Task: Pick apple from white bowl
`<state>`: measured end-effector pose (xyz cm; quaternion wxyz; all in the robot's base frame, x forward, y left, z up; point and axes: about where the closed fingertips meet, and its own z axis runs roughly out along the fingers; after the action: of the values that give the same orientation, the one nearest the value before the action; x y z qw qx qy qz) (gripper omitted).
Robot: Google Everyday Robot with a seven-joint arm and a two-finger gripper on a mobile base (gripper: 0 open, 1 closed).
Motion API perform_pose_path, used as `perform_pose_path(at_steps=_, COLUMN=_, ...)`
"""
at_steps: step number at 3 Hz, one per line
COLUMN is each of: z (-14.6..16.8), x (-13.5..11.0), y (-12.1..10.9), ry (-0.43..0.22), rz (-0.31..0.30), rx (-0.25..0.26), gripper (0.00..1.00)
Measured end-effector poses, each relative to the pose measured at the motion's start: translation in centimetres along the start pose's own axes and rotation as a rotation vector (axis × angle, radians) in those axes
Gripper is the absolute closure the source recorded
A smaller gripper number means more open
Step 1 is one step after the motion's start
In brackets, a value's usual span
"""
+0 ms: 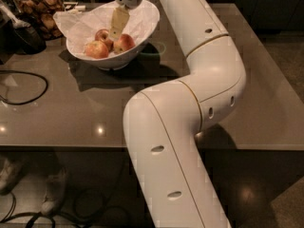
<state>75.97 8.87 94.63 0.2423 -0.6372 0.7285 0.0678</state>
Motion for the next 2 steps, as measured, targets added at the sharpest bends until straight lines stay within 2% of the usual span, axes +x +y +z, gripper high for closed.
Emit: perform_pose_path(at_steps=2, z=2.06, x=1.12, y=-0.06, ry=0.022, rz=0.012, rx=-0.027, gripper=0.29)
